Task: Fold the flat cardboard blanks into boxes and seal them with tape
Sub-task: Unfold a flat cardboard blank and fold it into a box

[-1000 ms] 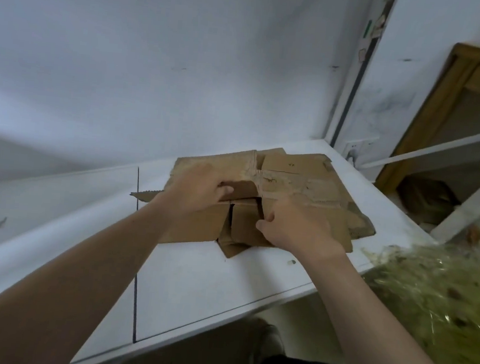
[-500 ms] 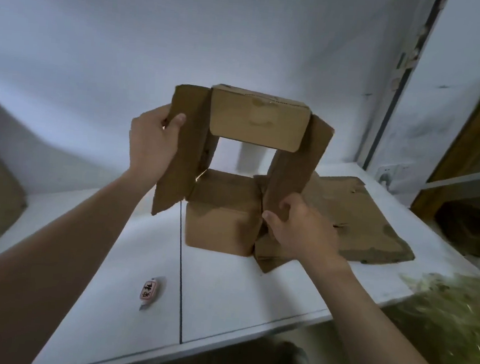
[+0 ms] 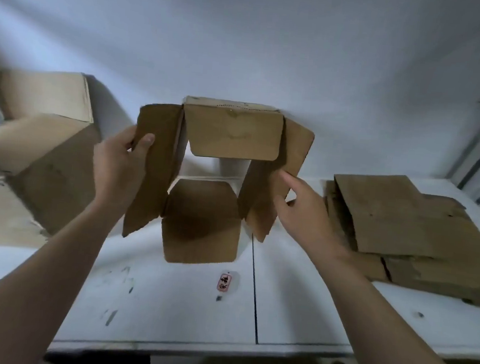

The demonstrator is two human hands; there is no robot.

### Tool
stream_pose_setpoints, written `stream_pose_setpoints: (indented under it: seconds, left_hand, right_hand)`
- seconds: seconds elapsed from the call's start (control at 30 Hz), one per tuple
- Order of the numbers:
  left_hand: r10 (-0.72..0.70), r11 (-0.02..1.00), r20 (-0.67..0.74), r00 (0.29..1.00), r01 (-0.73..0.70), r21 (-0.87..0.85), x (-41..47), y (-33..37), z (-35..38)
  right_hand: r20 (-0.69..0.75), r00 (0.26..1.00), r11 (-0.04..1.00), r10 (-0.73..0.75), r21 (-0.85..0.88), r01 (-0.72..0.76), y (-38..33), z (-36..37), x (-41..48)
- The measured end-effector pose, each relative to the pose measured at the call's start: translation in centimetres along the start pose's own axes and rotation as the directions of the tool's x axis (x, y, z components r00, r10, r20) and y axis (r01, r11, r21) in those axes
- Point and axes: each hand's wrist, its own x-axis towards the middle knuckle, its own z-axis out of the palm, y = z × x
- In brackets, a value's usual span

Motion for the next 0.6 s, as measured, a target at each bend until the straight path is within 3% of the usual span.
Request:
stream_pose_setpoints:
  seconds: [0.17, 0.33, 0.43, 0.5, 0.6]
  left_hand:
    - [-0.089, 0.996, 0.020, 0.996, 0.090, -0.029, -2.4, -5.9, -0.9]
    - [-0.102, 0.987, -0.021, 0.995, 0.098, -0.129, -1.7, -6.9, -1.7]
    - [-0.165, 0.970, -0.055, 0.985, 0.152, -0.190, -1.1, -7.2, -2.6]
    - [-0.191, 0.959, -0.055, 0.980, 0.174, -0.225, -1.1, -7.6, -2.9]
    - [-0.204, 0.952, -0.053, 0.978, 0.185, -0.245, -1.2, -7.9, -3.3]
  right_hand:
    - [0.077, 0.997, 0.996, 0.018, -0.089, -0.011, -0.5, 2.1, 0.0]
    - [0.098, 0.994, 0.962, 0.047, -0.272, -0.018, -1.8, 2.8, -0.1]
    - [0.107, 0.975, 0.977, 0.193, -0.115, -0.181, -2.3, 3.7, 0.0]
    - [0.192, 0.939, 0.956, 0.285, 0.011, -0.292, -2.5, 4.8, -0.1]
    - [0.319, 0.890, 0.932, 0.326, 0.048, -0.359, -2.4, 6.8, -0.2]
